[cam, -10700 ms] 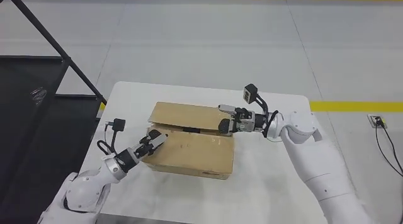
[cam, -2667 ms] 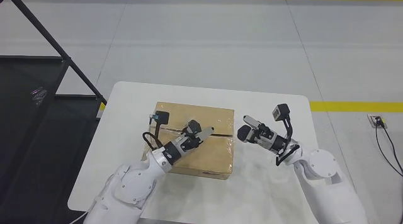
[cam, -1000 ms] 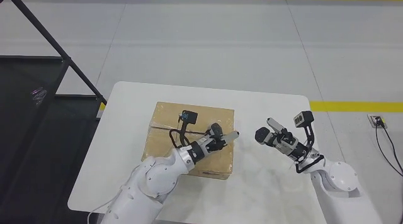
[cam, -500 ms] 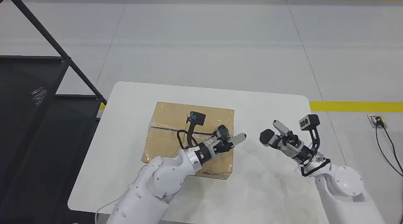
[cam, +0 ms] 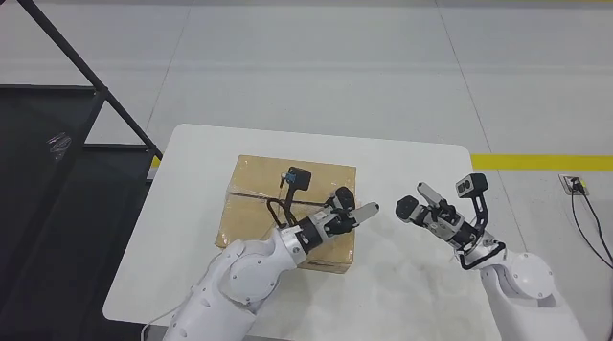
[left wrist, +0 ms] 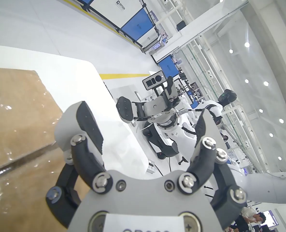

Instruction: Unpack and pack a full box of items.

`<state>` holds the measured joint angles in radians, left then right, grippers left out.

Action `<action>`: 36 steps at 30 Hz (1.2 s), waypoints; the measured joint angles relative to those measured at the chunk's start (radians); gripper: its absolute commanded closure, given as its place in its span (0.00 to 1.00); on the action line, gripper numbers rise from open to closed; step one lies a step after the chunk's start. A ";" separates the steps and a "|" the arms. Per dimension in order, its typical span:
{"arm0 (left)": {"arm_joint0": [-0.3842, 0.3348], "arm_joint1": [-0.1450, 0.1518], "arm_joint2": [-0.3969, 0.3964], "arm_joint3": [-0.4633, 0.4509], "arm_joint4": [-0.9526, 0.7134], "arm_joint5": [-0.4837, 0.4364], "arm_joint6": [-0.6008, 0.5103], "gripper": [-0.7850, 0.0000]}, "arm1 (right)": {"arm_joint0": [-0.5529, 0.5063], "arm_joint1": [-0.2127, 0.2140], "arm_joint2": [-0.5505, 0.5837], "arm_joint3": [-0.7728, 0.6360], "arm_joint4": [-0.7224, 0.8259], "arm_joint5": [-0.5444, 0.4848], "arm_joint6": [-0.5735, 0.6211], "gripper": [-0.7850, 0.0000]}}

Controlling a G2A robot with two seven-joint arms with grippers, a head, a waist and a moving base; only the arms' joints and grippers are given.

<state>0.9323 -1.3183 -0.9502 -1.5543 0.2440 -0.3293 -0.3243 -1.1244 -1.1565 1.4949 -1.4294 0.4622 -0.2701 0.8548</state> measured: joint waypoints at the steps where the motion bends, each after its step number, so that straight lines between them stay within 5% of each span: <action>1: 0.008 0.002 -0.007 -0.015 -0.004 -0.003 -0.006 0.00 | 0.000 0.000 0.000 -0.002 0.001 0.000 0.000 0.00; 7: 0.059 0.016 -0.080 -0.116 -0.010 -0.028 -0.018 0.00 | 0.005 0.002 -0.004 -0.015 0.016 0.002 0.015 0.00; 15: 0.207 0.066 -0.405 -0.283 -0.146 -0.054 -0.050 0.00 | 0.071 -0.003 -0.030 -0.034 0.121 0.137 -0.013 0.00; 23: 0.353 0.096 -0.708 -0.281 -0.230 -0.069 -0.050 0.00 | 0.158 -0.003 -0.121 -0.116 0.049 0.180 0.135 0.00; 31: 0.408 0.103 -0.750 -0.238 -0.238 -0.088 -0.063 0.00 | 0.284 -0.017 -0.281 -0.064 -0.060 0.294 0.187 0.00; 36: 0.407 0.104 -0.738 -0.218 -0.241 -0.089 -0.061 0.00 | 0.324 -0.030 -0.358 -0.024 -0.136 0.306 0.107 0.00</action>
<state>1.3390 -1.2140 -1.6880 -1.7721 0.0027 -0.4179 -0.3850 -0.8001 -1.1862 1.1369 -1.4538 0.3262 0.0356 0.9621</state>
